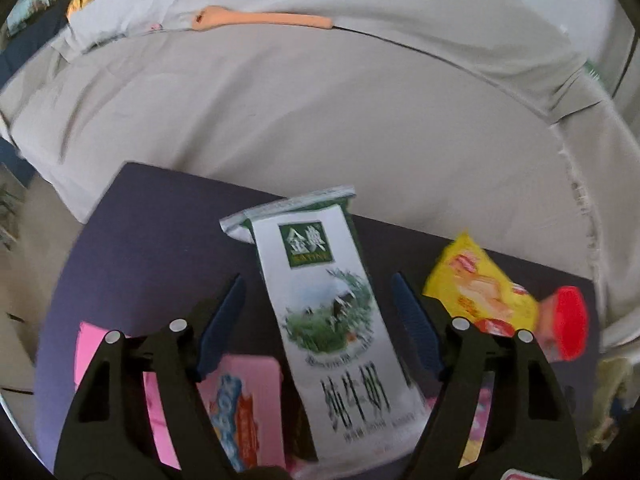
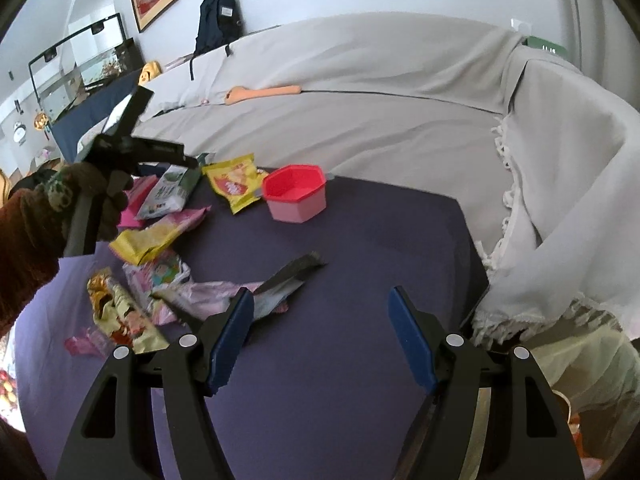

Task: Collect trash
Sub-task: 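Grasp the white milk carton with the left gripper, then lift the milk carton with the left gripper while the right gripper grasps the yellow wafer packet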

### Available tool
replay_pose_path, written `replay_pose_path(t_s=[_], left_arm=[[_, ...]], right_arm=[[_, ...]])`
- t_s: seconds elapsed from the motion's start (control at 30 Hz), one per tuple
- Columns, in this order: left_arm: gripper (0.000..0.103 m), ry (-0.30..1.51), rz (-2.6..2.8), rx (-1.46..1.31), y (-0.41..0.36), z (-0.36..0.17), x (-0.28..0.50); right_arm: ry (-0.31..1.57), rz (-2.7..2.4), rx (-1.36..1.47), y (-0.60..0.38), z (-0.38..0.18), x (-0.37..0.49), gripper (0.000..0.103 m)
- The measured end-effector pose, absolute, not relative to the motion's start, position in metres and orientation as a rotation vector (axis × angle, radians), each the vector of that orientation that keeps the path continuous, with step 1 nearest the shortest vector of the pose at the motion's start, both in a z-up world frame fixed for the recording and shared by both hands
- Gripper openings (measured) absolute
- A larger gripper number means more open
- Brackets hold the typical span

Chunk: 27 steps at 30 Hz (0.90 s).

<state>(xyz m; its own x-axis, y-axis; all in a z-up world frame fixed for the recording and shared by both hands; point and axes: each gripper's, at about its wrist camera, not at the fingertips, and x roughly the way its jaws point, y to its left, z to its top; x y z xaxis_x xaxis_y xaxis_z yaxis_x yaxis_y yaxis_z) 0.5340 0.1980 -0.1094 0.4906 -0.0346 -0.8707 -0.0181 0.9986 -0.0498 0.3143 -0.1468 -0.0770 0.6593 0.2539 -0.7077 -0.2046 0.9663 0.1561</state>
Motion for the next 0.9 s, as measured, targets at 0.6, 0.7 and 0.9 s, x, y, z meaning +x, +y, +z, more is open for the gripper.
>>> replay_pose_path(t_s=[0.6, 0.7, 0.9], left_arm=[[0.048, 0.955, -0.26, -0.196, 0.229, -0.026, 0.418], [0.048, 0.969, -0.259, -0.208, 0.242, -0.028, 0.395], [0.048, 0.982, -0.211, -0.205, 0.265, -0.051, 0.362]], right_arm=[[0.797, 0.5, -0.068, -0.049, -0.056, 0.42, 0.066], [0.837, 0.52, -0.119, -0.023, -0.065, 0.443, 0.066], [0.94, 0.531, -0.176, 0.014, -0.085, 0.494, 0.066]])
